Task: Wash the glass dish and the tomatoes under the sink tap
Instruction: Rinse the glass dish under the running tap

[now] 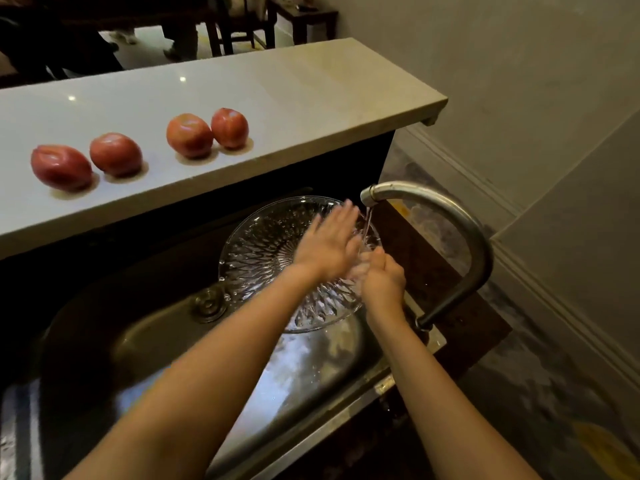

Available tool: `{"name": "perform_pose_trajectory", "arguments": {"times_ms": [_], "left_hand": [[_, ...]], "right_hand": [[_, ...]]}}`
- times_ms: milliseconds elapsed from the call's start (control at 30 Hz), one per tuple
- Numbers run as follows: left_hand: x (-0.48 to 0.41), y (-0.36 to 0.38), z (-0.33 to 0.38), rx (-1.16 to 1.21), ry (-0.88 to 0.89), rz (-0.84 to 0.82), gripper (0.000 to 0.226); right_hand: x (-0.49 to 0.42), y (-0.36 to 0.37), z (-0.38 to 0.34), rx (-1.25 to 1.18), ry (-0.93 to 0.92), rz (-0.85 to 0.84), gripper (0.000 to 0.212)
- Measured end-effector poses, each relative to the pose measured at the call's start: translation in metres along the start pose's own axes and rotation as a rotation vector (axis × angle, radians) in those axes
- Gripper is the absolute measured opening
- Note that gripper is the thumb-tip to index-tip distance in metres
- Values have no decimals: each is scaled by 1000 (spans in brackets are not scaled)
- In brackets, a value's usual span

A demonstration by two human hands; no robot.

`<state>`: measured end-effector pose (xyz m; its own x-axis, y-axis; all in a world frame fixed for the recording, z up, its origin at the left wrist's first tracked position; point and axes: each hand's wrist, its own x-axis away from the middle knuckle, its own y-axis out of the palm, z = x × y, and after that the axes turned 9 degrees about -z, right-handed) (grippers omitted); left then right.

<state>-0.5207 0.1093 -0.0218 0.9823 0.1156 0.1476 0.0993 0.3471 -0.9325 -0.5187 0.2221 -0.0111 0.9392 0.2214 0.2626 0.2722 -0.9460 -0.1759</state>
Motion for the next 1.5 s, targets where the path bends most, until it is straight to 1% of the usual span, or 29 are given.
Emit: {"name": "perform_pose_trajectory", "arguments": {"times_ms": [100, 167, 233, 267, 333, 400, 433, 500, 567, 733, 800, 833, 900, 967, 1033, 1100, 1133, 1200, 1267, 1300, 1367, 1433, 1467, 1500], "left_hand": [[-8, -13, -40, 28, -94, -37, 61], [13, -9, -63, 27, -146, -53, 62], [51, 8, -72, 12, -148, -51, 65], [70, 18, -67, 11, -117, -55, 65], [90, 31, -45, 47, -3, -80, 61], [74, 28, -20, 46, 76, -48, 56], [59, 21, -8, 35, 67, -1, 55], [32, 8, 8, 62, -13, 84, 54], [16, 6, 13, 78, -52, 100, 54], [10, 15, 7, 84, 18, 150, 57], [11, 12, -11, 97, -43, 164, 56], [14, 10, -26, 99, -103, 149, 56], [29, 7, -58, 72, -176, 40, 57], [54, 8, -80, 28, -122, -101, 60], [83, 10, -86, 79, -5, -207, 65], [111, 12, -81, 149, 158, -240, 65], [122, 11, -76, 150, 238, -214, 64], [138, 9, -72, 162, 340, -78, 52], [145, 2, -74, 242, 333, 79, 38], [147, -4, -76, 288, 307, 117, 34], [150, -16, -78, 391, 256, 117, 31], [151, -29, -83, 504, 229, 89, 27], [151, -36, -87, 577, 222, 63, 24], [151, -41, -91, 662, 210, 38, 22]], "right_hand": [[1, -7, 0, 17, -17, 18, 41], [-3, -13, -3, 17, -20, 45, 41], [-10, -17, -5, 43, -33, 80, 40], [-11, -17, -6, 65, -40, 84, 40], [-10, -12, -5, 83, -43, 63, 38], [-6, -4, -3, 63, -51, 42, 37], [-4, 0, -3, 65, -68, 40, 36], [-1, 5, -4, 83, -105, 62, 36], [-1, 4, -5, 71, -113, 96, 36], [-3, 2, 0, 60, -117, 93, 36], [-2, 3, 3, 24, -103, 96, 35], [-2, 2, 4, 11, -89, 110, 36], [-4, -3, 5, 1, -57, 154, 37], [-10, -8, 4, 44, -11, 168, 38], [-17, -10, 1, 106, 54, 121, 40], [-23, -9, -2, 170, 120, 71, 43], [-26, -8, -3, 206, 154, 51, 43], [-30, -4, -8, 237, 244, 0, 37], [-28, -2, -15, 225, 343, -128, 26], [-26, -3, -20, 210, 378, -200, 25], [-20, -5, -33, 170, 417, -348, 26], [-19, -6, -40, 181, 405, -460, 46], [-21, -6, -40, 208, 375, -479, 57], [-24, -6, -38, 242, 342, -479, 63]]}}
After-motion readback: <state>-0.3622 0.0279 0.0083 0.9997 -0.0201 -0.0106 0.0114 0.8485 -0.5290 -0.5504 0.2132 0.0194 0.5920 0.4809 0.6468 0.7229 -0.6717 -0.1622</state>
